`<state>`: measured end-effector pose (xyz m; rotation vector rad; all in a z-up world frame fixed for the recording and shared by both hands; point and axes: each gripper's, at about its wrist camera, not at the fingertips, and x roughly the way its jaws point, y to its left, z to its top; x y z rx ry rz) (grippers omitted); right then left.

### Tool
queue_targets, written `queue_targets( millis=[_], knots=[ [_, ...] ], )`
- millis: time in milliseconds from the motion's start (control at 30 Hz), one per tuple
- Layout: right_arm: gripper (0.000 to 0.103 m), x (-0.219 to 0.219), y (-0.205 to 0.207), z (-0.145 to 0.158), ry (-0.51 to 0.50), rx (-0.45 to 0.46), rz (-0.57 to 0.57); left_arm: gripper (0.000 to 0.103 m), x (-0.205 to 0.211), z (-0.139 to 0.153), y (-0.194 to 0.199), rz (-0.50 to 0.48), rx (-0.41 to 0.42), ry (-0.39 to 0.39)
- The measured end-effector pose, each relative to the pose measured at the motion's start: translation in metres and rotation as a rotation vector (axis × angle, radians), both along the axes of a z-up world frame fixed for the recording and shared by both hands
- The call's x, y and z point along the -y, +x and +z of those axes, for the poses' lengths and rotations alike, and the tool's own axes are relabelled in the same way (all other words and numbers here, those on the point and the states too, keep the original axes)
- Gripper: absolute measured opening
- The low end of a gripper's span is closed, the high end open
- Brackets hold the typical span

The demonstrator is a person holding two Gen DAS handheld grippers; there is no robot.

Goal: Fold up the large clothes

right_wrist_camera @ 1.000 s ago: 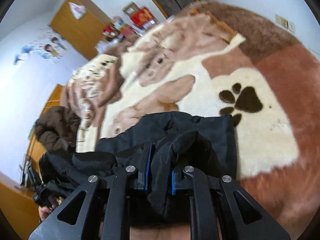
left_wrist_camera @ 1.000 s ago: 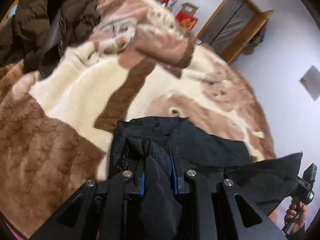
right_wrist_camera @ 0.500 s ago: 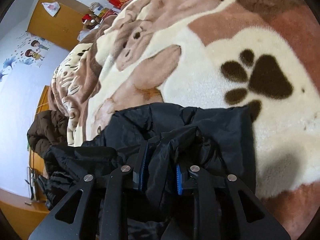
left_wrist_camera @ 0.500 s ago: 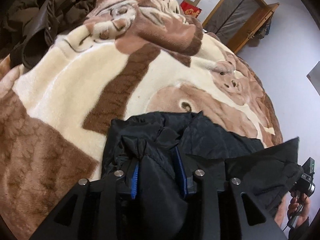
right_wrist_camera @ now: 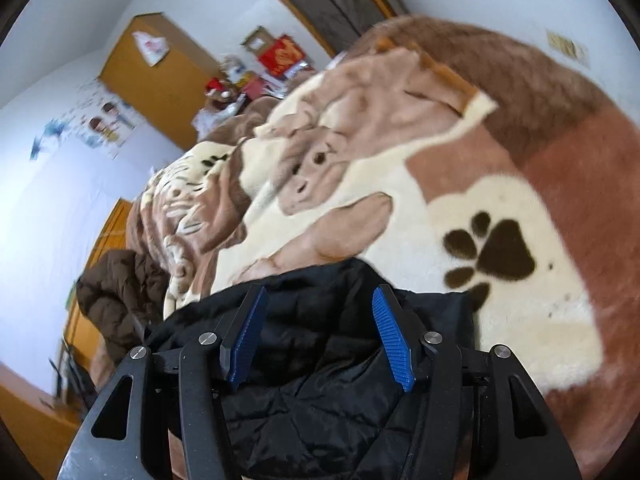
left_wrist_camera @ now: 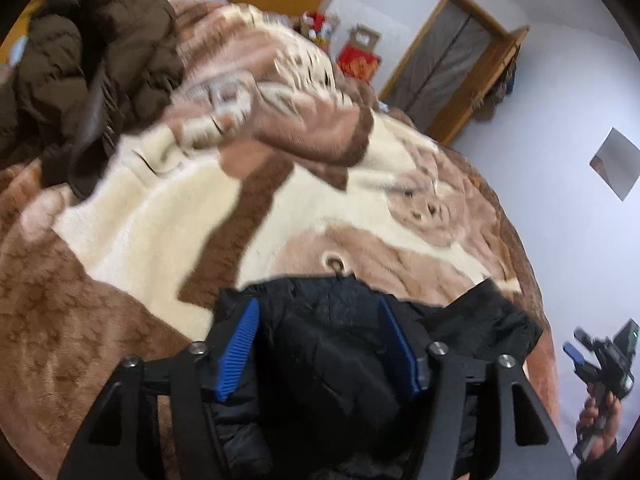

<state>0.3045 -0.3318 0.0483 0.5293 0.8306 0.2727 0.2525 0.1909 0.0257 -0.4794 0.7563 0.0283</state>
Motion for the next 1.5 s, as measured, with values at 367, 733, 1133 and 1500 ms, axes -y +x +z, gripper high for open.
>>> queue_targets(
  millis=[367,733,1133,1500],
  knots=[
    [0.056,-0.071,-0.028,-0.059,-0.249,-0.005,0.177,0.074,0.054,-0.009,-0.008,-0.145,0.008,0.149],
    [0.056,-0.086,0.015,-0.107,-0.456,-0.058,0.143,0.073,0.1,-0.087,0.042,-0.212,-0.141,0.309],
    [0.056,-0.09,0.072,-0.126,-0.558,-0.097,0.123,0.076,0.119,-0.101,0.111,-0.252,-0.139,0.444],
    [0.056,-0.081,0.087,-0.164,-0.518,-0.117,0.098,0.077,0.116,-0.144,0.122,-0.21,-0.122,0.397]
  ],
)
